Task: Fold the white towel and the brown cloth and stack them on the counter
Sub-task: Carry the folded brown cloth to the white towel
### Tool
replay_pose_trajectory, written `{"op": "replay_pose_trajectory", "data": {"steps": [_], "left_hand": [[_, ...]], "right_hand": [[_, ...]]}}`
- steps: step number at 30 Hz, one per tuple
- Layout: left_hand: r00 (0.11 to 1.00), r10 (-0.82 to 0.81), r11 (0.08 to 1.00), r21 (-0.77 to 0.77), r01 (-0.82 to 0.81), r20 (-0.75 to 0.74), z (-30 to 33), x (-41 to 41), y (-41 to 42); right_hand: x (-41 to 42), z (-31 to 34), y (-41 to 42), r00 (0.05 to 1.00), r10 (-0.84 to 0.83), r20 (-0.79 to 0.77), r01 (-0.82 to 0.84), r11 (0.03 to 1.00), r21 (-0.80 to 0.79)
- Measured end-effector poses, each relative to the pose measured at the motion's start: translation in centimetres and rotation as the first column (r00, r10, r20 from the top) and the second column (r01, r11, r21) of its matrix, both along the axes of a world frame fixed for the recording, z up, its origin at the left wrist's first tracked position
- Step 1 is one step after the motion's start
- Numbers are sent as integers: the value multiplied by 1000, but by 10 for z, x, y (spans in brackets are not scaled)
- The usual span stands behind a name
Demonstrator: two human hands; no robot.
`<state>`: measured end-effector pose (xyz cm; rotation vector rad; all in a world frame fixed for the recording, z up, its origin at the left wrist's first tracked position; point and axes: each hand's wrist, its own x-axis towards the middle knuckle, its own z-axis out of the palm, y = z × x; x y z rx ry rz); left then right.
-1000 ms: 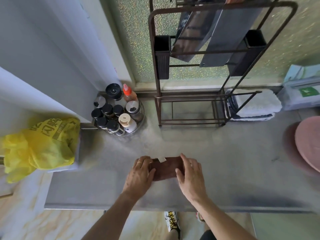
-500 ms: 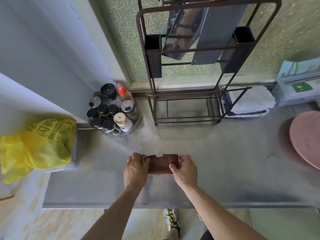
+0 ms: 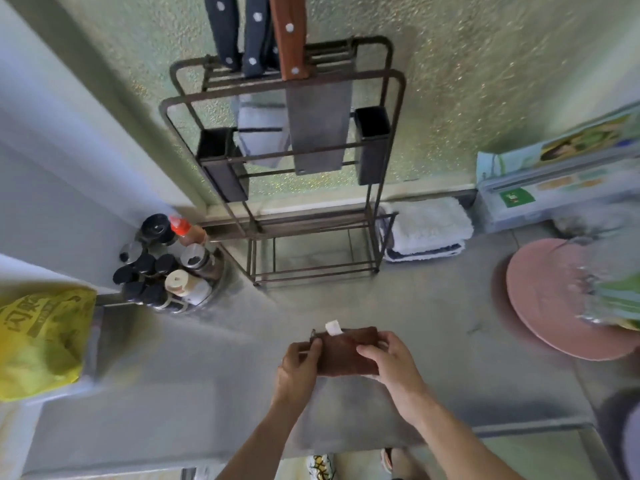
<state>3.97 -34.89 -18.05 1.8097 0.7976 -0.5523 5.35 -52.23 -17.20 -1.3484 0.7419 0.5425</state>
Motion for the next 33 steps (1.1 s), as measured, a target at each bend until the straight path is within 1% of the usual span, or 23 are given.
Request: {"op": "replay_pose_trajectory", "data": {"steps": [1,2,3,4,5,6,7,8,10,11,14,16,18,20,21,23,24,25,27,28,29,31,33], "left_hand": [[999,43,991,-129,-46,-28,3,6,-21],[994,84,960,-262,-99,-67,7,13,-43],[987,127,907,-390,-155,-97,12,22,-64],[982,159,861,-472,-189,-103,18,31,-85],[981,176,839,-509,-192,-81,23,41,-104],[982,184,842,-510,-177,-37,27,52,-122],[982,187,861,-485,-151,25,30,63,-139],[981,166,902,-417,-111,98,35,76,-155],[961,99,973,-229,-38,259,47,104,-180],[942,60,991,-129,-17,331,53,120,-190],[871,-49,991,129,-17,489,71,167,-210],[847,-113,970,242,-19,519,72,194,-215],[843,-194,940,340,14,503,61,212,-215],[860,-280,902,425,83,426,47,221,-215],[868,-321,877,464,122,378,40,223,-215],[866,-383,820,550,159,321,30,222,-214],[853,-416,781,604,156,317,26,220,-214],[819,-477,721,675,156,320,21,220,-214],[690,-663,556,808,195,290,12,219,-215],[628,-735,488,842,230,255,5,220,-215],[600,-769,449,854,265,218,-2,221,-216],[631,-758,444,841,309,168,-14,225,-214],[662,-737,457,825,334,140,-27,226,-211]], "right_hand": [[5,7,-24,1000,-16,8,16,1000,-3],[12,13,-48,999,-42,16,42,999,3],[19,18,-72,998,-58,29,58,998,0],[28,24,-94,996,-85,41,84,996,13],[39,27,-116,993,-101,57,101,995,9],[52,31,-136,990,-124,72,124,992,13],[65,35,-154,987,-128,94,129,992,-12],[80,40,-168,984,-131,120,135,990,-32],[114,48,-190,978,-109,180,127,987,-94],[132,49,-197,974,-85,208,113,985,-127],[184,45,-198,958,-30,287,95,972,-216],[214,36,-194,942,91,322,51,913,-405],[234,32,-186,914,272,300,-44,804,-592],[244,21,-181,879,408,248,-122,694,-709],[245,17,-180,867,455,203,-161,642,-750],[244,8,-179,861,493,122,-210,564,-799],[242,4,-179,858,501,112,-193,517,-834],[239,0,-179,843,521,137,-140,458,-878],[236,-8,-178,742,633,221,2,328,-945],[235,-13,-177,672,703,234,31,289,-957],[235,-19,-176,609,765,210,5,261,-965],[235,-32,-175,526,838,142,-90,221,-971],[232,-48,-179,493,864,103,-139,195,-971]]}}
